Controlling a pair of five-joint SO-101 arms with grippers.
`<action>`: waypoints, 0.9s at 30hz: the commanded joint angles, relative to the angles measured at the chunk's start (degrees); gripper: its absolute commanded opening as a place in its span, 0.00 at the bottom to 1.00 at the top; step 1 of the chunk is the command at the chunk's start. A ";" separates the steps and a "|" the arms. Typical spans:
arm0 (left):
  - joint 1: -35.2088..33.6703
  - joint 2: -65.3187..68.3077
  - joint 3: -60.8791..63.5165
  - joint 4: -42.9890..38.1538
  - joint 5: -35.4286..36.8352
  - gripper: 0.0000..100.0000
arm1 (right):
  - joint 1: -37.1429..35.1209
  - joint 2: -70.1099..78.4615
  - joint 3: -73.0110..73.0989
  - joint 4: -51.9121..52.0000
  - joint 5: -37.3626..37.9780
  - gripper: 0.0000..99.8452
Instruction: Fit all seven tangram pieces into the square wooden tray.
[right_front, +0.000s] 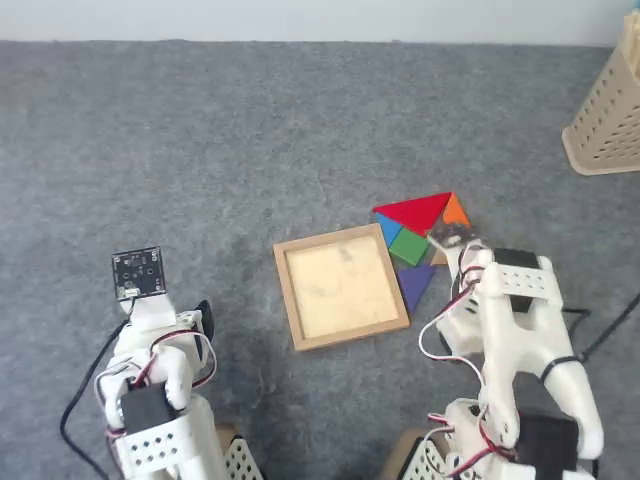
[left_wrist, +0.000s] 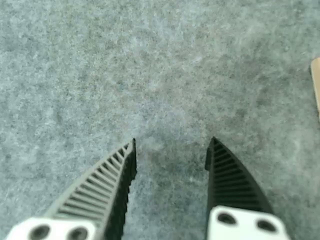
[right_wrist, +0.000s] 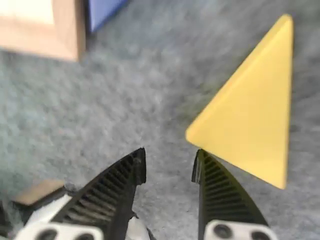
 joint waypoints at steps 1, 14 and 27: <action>0.09 -0.88 -0.75 0.26 -0.26 0.22 | -1.45 -2.42 -9.41 -0.57 -4.04 0.17; 0.09 -0.88 -0.75 0.26 -0.26 0.22 | 4.00 -2.51 -21.71 20.00 25.05 0.17; 0.09 -0.88 -0.75 0.26 -0.26 0.22 | 16.92 -2.51 -1.32 -1.54 34.73 0.17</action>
